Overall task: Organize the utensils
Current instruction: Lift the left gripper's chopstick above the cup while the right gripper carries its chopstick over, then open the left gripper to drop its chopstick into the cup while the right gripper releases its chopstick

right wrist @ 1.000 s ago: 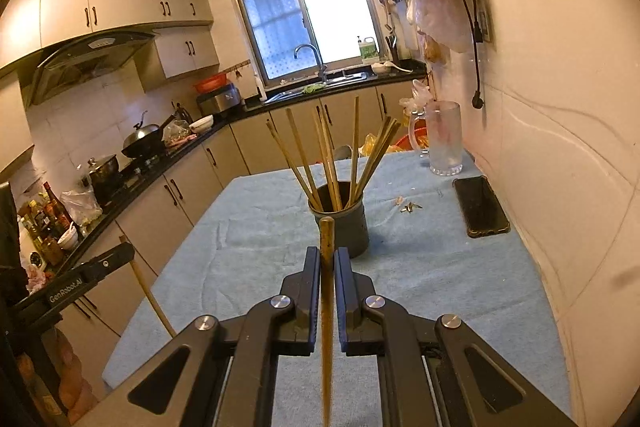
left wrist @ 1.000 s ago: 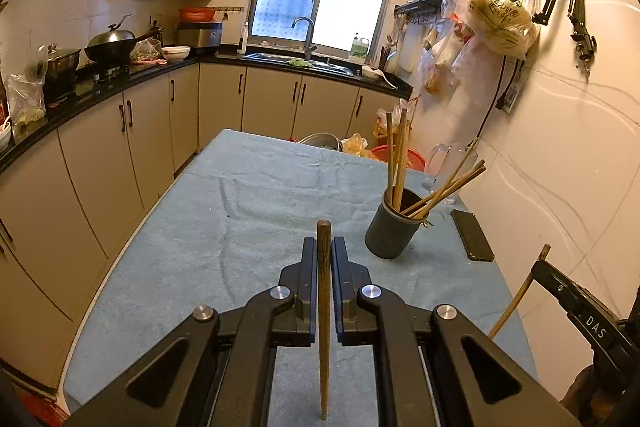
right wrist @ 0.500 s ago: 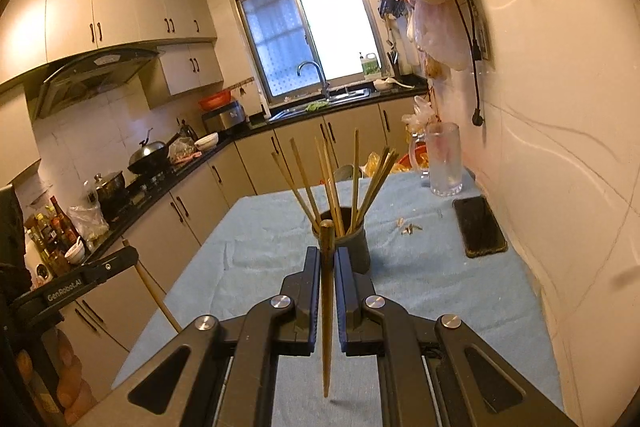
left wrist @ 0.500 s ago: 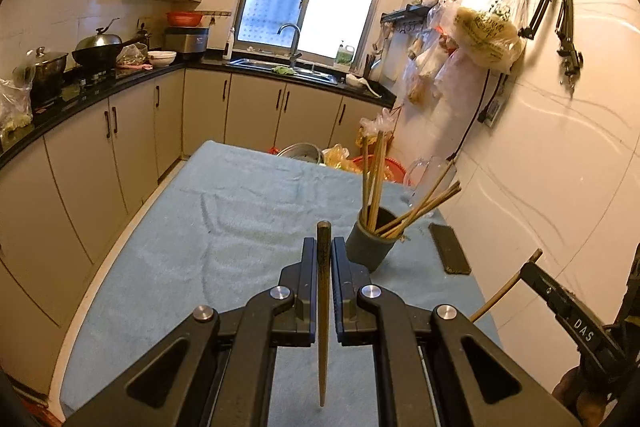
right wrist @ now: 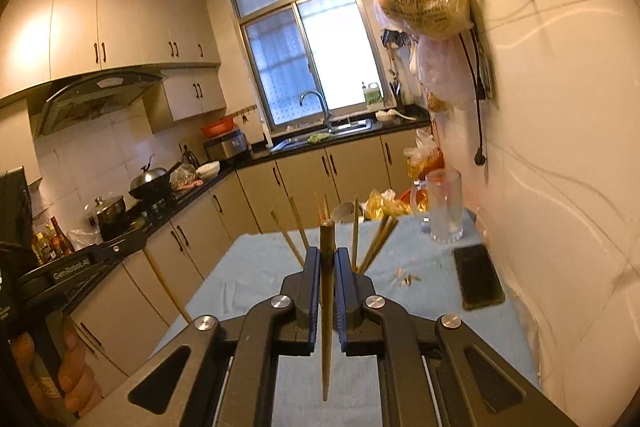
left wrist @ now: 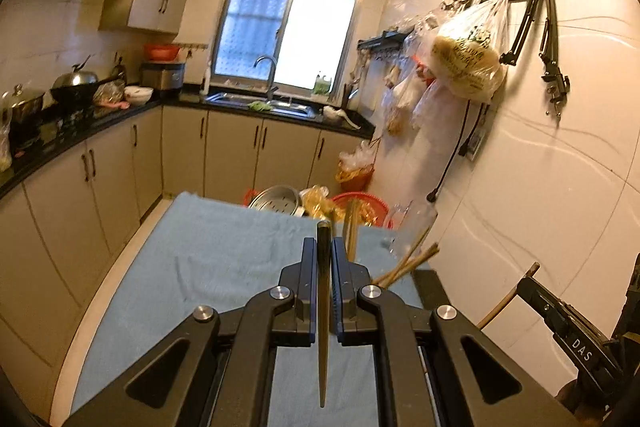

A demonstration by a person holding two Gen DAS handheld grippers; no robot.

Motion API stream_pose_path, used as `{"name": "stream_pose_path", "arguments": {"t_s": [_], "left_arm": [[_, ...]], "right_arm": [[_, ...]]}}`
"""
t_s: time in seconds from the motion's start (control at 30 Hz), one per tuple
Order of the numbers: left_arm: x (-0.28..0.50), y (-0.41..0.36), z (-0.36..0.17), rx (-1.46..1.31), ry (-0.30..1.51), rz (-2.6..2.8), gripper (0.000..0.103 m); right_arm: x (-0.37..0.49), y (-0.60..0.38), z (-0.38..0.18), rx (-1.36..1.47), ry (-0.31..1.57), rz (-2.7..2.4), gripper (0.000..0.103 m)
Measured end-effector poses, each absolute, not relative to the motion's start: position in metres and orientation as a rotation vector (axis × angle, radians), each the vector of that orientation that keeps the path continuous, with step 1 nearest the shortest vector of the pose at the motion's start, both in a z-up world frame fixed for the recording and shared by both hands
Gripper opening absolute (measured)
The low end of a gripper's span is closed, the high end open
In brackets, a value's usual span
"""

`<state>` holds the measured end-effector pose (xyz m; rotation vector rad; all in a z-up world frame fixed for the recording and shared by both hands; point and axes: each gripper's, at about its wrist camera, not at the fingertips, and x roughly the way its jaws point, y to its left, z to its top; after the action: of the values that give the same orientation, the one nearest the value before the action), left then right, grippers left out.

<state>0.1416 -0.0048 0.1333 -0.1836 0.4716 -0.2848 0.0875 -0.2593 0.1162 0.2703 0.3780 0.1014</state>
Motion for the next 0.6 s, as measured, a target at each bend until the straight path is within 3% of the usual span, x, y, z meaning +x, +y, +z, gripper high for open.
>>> {"name": "stream_pose_path", "arguments": {"t_s": [0.6], "left_arm": [[0.239,-0.059,0.152,-0.181,0.372,-0.360,0.007]], "right_arm": [[0.180,-0.256,0.155,0.251,0.274,0.092,0.008]]}}
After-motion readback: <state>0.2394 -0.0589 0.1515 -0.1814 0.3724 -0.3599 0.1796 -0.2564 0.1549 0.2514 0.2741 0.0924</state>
